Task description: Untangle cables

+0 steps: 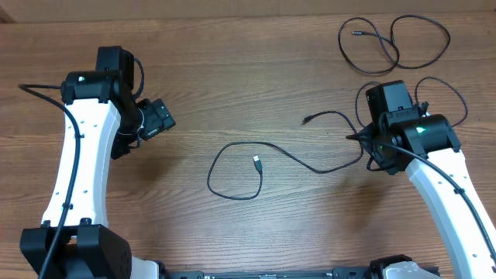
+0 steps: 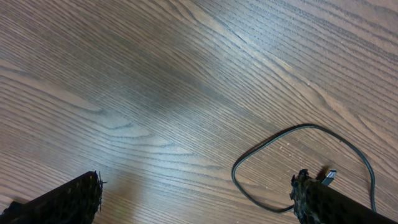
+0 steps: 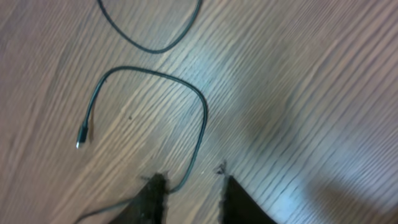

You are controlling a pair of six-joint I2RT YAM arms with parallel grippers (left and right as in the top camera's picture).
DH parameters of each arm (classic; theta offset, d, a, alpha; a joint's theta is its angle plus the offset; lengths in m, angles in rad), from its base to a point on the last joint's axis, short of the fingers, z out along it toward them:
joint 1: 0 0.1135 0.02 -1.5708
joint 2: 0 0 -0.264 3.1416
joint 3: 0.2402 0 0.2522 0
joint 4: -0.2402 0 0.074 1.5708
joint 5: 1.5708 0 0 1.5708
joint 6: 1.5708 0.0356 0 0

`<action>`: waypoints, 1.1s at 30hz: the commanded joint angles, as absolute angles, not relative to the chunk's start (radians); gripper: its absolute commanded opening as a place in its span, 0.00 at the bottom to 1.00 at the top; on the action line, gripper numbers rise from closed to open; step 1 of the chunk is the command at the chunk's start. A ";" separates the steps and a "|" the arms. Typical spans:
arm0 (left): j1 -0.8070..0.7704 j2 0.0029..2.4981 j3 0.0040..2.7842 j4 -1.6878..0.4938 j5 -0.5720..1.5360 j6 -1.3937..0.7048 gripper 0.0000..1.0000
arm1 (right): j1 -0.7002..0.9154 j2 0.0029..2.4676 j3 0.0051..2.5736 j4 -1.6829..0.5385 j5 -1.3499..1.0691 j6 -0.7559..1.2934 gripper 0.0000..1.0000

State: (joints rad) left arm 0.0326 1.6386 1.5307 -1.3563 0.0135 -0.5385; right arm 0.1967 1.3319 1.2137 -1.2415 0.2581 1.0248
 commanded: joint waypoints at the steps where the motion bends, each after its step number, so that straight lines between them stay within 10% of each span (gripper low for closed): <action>1: 0.024 1.648 1.538 -1.352 0.001 -0.513 1.00 | 0.198 1.353 1.229 -1.239 0.184 0.986 0.63; 5: 0.024 1.648 1.538 -1.354 0.000 -0.513 0.99 | 0.222 1.396 1.185 -1.209 0.108 0.986 0.75; 33: 0.024 1.648 1.511 -1.329 0.000 -0.513 0.99 | 0.343 1.790 1.033 -0.932 -0.015 1.201 0.64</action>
State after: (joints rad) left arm 0.0326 1.6386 1.5246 -1.3338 0.0132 -0.5385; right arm 0.3408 1.7851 1.0370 -0.9356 -0.0109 1.1790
